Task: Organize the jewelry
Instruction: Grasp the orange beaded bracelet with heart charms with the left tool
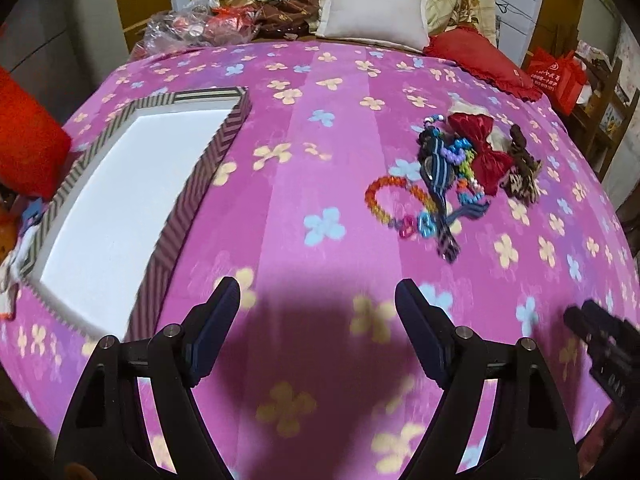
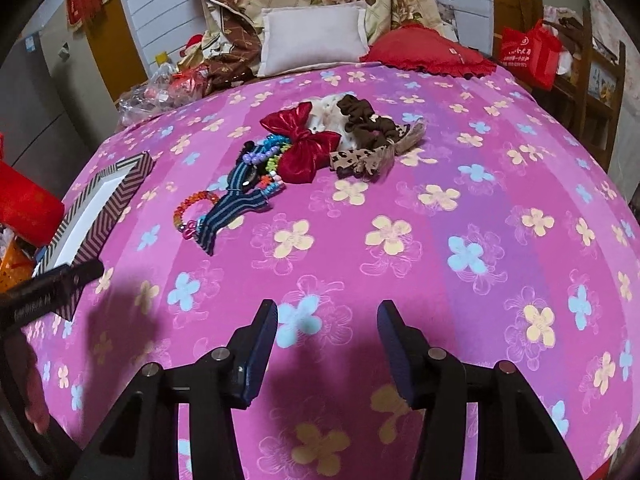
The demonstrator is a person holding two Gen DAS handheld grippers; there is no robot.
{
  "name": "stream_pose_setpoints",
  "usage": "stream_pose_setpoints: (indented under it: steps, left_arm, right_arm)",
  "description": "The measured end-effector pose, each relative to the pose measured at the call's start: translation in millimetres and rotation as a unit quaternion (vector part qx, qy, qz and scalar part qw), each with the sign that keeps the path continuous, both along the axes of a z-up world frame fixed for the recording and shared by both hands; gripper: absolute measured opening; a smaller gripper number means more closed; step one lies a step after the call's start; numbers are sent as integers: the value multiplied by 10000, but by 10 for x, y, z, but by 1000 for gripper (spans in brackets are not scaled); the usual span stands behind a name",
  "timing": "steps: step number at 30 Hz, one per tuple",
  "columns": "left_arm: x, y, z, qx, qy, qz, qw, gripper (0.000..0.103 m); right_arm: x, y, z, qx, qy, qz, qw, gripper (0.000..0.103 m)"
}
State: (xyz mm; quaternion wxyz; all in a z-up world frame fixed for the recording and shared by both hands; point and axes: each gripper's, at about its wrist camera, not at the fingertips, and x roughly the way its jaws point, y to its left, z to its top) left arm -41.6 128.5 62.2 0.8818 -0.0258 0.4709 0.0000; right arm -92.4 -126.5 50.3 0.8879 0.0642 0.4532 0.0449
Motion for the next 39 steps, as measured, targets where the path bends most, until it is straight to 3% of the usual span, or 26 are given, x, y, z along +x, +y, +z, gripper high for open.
stream_pose_setpoints:
  steps: [8, 10, 20, 21, 23, 24, 28, 30, 39]
  left_arm:
    - [702, -73, -220, -305, 413, -263, 9983, 80]
    - [870, -124, -289, -386, 494, -397, 9972, 73]
    - [1296, -236, -416, -685, 633, -656, 9935, 59]
    - [1324, -247, -420, -748, 650, -666, 9929, 55]
    - [1339, -298, -422, -560, 598, -602, 9948, 27]
    - [1337, -342, -431, -350, 573, -588, 9960, 8]
    - [1241, -438, -439, 188, 478, -610, 9968, 8]
    - [1178, -381, -440, 280, 472, -525, 9971, 8]
    - [529, 123, -337, 5, 394, -199, 9990, 8]
  right_arm:
    - [17, -14, -129, 203, 56, 135, 9997, 51]
    - [23, -13, -167, 212, 103, 128, 9996, 51]
    - [81, -82, -267, 177, 207, 69, 9996, 51]
    - [81, -81, -275, 156, 209, 67, 9996, 51]
    - [84, -76, -291, 134, 223, 47, 9997, 51]
    - [95, -76, -307, 135, 245, 37, 9996, 51]
    - [90, -71, -332, 105, 302, 21, 9995, 51]
    - [75, -79, -322, 79, 284, 2, 9996, 51]
    - [-24, -78, -224, 170, 209, -37, 9996, 51]
